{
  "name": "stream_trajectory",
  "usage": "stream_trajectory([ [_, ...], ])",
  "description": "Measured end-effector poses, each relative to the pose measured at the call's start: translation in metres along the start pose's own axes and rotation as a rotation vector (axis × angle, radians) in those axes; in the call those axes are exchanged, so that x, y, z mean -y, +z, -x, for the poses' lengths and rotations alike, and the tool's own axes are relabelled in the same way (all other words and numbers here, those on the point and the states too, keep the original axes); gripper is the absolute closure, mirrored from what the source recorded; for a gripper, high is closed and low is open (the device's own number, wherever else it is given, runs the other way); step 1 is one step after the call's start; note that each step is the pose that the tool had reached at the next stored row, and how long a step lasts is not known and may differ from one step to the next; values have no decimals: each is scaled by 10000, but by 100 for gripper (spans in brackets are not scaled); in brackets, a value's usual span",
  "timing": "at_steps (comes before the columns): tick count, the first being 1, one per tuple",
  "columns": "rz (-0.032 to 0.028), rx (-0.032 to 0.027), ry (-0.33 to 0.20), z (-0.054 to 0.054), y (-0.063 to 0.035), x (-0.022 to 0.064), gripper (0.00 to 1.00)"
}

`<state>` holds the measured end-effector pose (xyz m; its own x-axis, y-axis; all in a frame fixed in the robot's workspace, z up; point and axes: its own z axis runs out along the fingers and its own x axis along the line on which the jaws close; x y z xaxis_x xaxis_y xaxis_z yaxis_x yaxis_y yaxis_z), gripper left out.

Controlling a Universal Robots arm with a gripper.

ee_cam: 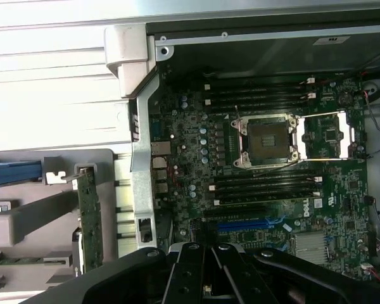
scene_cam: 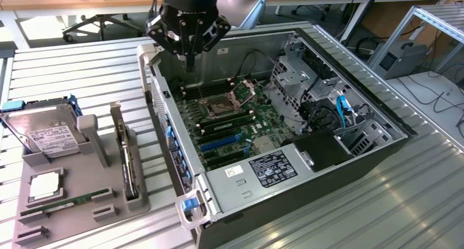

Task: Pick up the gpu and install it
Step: 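Reach for the gpu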

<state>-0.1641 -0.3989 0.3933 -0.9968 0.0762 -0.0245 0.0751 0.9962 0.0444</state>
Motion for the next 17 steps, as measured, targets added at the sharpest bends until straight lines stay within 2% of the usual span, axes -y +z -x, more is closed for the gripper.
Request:
stream_trajectory([
  [17,0,1,0,-39,-1,3,89],
])
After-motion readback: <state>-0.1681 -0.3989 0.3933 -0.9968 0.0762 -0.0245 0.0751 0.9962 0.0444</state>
